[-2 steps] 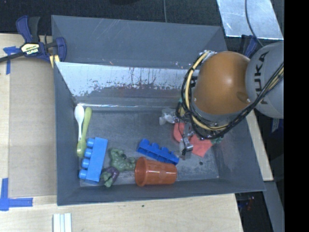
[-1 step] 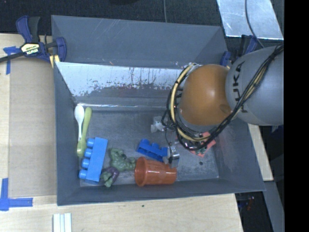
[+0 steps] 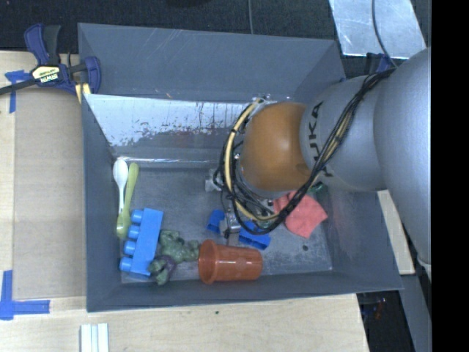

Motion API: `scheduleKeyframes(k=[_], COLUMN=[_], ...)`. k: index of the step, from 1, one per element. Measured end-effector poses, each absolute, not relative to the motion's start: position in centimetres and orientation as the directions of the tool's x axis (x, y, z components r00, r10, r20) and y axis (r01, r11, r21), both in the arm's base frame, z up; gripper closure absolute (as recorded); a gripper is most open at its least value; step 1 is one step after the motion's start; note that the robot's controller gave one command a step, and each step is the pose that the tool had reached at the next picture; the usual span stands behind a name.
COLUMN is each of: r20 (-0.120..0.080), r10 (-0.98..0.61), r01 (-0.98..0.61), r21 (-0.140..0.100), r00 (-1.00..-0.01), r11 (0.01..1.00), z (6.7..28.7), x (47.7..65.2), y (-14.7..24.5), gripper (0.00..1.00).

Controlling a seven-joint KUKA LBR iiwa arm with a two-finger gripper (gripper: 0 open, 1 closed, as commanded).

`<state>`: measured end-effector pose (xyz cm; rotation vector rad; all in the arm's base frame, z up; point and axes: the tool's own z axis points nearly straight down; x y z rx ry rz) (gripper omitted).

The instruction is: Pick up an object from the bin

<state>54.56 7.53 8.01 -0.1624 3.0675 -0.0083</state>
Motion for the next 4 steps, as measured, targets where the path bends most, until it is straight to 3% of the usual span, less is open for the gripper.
scheduleKeyframes(k=[1,2,3,4], r20=[-0.059,-0.059,-0.051,-0.049], r10=[-0.117,-0.116,-0.116,-0.116], r01=[-0.117,-0.116,-0.116,-0.116], r21=[-0.005,-0.005,-0.005,-0.006], r00=[-0.991,-0.991,-0.992,-0.992], r11=[0.993,0.993,0.993,0.993], z=[7.7,7.7,9.4,14.0], x=[53.1,53.1,52.9,52.8], y=[7.2,7.2,7.1,7.1], gripper=[1.00,1.00,1.00,1.00])
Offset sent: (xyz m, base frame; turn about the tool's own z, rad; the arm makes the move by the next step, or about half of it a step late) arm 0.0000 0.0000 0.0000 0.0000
